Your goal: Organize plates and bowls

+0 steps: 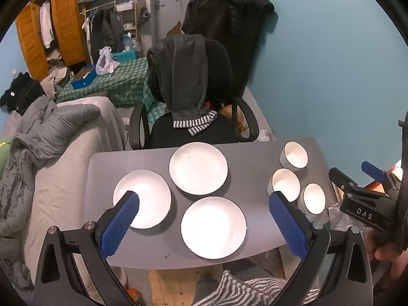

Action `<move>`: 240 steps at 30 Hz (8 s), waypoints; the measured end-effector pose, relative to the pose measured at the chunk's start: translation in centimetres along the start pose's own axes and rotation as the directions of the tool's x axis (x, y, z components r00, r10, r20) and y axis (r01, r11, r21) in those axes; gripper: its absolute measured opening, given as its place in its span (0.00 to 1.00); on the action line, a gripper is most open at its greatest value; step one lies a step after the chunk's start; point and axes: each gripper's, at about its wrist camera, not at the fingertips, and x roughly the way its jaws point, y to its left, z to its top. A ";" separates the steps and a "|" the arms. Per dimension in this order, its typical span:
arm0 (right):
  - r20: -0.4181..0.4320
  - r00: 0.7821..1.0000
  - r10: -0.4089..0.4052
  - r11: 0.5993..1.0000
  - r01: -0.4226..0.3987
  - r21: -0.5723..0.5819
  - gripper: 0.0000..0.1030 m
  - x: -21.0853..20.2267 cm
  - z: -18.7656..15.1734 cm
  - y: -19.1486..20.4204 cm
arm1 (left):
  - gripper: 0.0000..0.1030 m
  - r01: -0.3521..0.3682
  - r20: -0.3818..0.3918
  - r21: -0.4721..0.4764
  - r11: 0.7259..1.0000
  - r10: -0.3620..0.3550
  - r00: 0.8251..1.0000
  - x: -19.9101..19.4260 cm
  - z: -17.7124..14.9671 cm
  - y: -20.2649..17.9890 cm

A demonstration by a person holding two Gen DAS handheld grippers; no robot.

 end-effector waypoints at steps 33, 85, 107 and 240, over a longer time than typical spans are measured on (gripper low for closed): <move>-0.014 1.000 0.008 1.000 -0.007 0.006 0.96 -0.1 0.2 1.4 | 1.00 0.025 -0.014 0.020 0.999 -0.025 1.000 0.0 0.1 0.3; -0.024 0.999 0.024 1.000 -0.024 0.012 0.96 0.0 -0.6 2.0 | 1.00 0.047 -0.040 -0.006 0.999 -0.047 0.998 0.2 -0.7 1.0; -0.080 0.991 0.103 0.987 -0.112 -0.119 0.96 2.8 -0.6 4.0 | 1.00 0.010 -0.120 -0.121 0.993 -0.025 0.992 3.8 -2.8 4.5; -0.712 0.617 0.334 0.885 -0.466 0.012 0.16 35.0 -6.0 5.7 | 0.23 0.045 -0.646 -0.229 0.972 -0.186 0.740 30.5 -13.4 7.1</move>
